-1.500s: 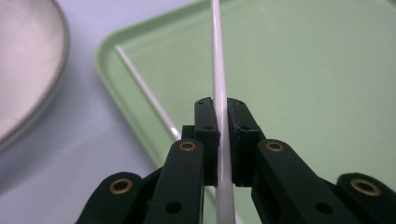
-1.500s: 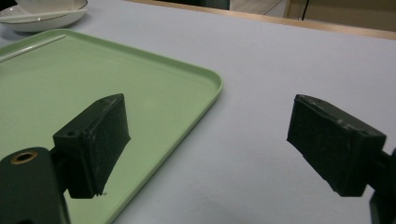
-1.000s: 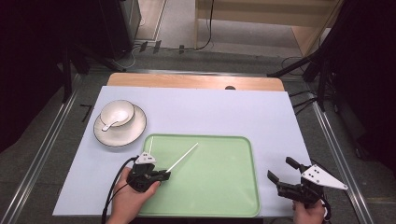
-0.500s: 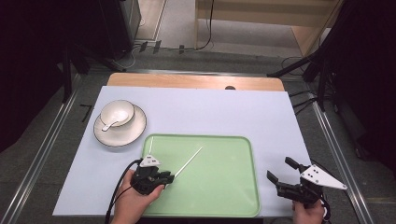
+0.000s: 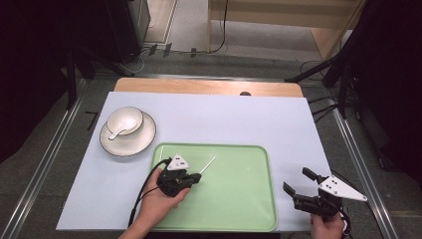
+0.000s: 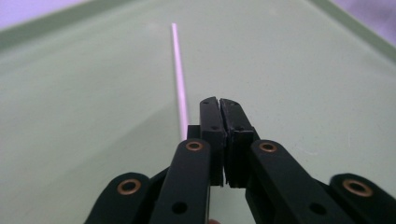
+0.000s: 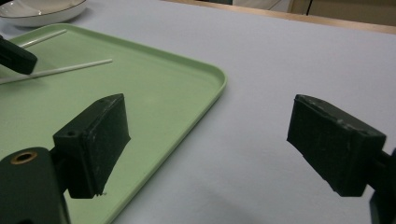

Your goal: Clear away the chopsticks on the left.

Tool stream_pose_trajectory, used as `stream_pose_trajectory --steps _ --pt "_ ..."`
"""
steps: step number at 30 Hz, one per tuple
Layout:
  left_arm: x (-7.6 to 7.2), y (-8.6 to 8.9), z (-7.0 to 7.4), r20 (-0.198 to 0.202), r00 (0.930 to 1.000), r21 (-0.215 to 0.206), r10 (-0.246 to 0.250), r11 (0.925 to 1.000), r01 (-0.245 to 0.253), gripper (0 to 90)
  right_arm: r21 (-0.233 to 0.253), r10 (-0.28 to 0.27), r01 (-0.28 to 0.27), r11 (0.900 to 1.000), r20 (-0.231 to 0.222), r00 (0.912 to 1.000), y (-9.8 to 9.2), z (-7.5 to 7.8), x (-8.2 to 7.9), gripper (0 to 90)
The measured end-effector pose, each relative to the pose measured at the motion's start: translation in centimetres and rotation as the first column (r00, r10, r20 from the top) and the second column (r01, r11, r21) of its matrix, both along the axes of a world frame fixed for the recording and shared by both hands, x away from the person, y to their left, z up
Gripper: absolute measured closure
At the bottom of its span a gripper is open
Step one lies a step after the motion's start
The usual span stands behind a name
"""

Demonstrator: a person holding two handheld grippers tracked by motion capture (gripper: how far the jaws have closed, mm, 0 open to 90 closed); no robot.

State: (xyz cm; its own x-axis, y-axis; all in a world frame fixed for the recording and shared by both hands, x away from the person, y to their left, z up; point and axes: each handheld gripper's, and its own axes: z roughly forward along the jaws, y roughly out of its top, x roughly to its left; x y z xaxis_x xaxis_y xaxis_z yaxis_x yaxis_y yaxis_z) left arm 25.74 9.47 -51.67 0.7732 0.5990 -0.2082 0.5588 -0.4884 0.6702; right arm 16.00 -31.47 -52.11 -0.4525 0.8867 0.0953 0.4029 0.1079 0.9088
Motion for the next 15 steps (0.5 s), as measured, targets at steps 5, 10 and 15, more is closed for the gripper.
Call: stream_pose_trajectory --steps 5,10,15 --pt "0.9 -1.2 -0.6 -0.011 0.9999 0.038 -0.005 0.9992 0.005 90.0 0.004 -0.003 0.003 1.000 0.000 1.0000 -0.1 0.0 0.0 13.1" --pt "1.2 -0.4 -0.4 0.023 0.9979 0.068 0.060 0.9958 -0.062 90.0 0.003 -0.002 0.002 1.000 -0.002 1.0000 0.0 0.0 0.0 13.1" --pt "1.5 1.2 -0.4 0.027 0.9915 0.064 0.127 0.9896 -0.129 90.0 0.003 -0.003 0.003 1.000 0.002 1.0000 -0.1 0.0 -0.1 13.1"
